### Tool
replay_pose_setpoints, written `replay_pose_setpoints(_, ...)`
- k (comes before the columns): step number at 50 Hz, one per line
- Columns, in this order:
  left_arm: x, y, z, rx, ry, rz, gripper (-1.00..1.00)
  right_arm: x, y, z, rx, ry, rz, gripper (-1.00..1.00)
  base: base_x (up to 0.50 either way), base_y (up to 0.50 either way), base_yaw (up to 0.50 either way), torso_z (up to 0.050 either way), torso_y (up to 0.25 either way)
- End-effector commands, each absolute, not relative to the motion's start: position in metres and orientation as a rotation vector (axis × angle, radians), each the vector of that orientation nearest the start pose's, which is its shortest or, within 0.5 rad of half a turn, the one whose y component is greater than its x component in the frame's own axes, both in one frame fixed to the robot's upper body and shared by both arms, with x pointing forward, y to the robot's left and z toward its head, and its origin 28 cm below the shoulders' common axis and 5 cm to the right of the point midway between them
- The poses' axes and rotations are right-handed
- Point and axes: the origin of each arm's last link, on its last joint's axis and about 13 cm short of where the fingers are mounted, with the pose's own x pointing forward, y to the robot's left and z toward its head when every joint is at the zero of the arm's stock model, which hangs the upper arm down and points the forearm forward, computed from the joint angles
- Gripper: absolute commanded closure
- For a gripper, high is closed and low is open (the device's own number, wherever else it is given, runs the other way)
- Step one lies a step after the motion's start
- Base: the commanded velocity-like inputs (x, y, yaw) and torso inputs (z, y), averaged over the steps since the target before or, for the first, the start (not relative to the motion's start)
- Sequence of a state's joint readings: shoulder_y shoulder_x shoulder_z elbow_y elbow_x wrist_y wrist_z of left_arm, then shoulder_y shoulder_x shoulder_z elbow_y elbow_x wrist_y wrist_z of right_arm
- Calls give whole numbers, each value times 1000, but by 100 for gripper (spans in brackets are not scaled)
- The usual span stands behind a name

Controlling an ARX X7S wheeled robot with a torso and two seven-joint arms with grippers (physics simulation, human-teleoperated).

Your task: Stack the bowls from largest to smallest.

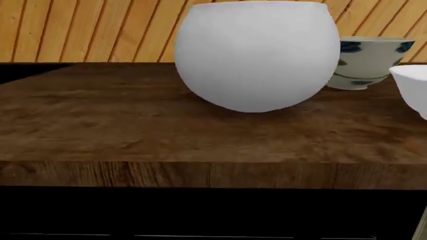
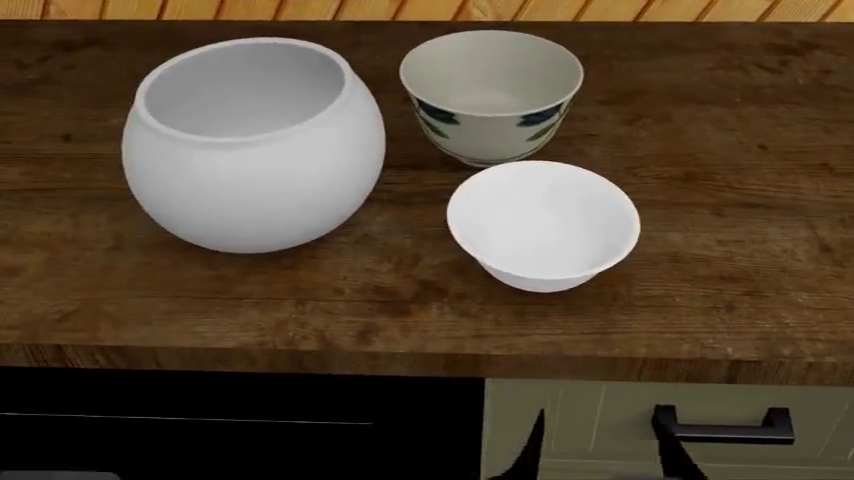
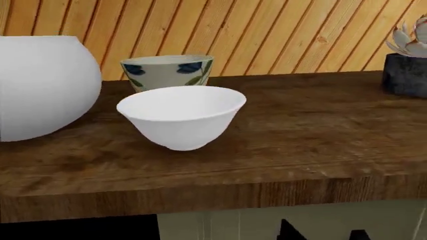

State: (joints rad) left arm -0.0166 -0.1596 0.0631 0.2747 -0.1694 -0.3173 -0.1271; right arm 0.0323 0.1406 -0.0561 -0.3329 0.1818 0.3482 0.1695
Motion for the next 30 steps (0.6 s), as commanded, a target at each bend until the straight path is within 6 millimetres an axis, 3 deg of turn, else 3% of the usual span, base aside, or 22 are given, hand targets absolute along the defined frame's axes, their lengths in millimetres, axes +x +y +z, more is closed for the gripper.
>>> replay_pose_setpoints(1,180,226,140,54,-36,-12,-100,187,-118,146,-41,-89,-92,-100,0,0,0,0,0)
replay_pose_setpoints(4,169,229,163,64,-68,-20,-100,176,-120,168,-35,-125,-94,-100,0,0,0,0,0)
replay_pose_setpoints(8,166,231,186,8,-128,-18,-100,168,-122,181,-20,-135,-87,-100,0,0,0,0,0)
replay_pose_setpoints(18,167,239,186,64,-76,32,-100,164,-127,183,-10,-104,-99,-100,17,0,0,0,0)
replay_pose_setpoints(30,166,250,190,89,-76,53,-100,163,-134,185,11,-96,-96,-100,465,174,0,0,0)
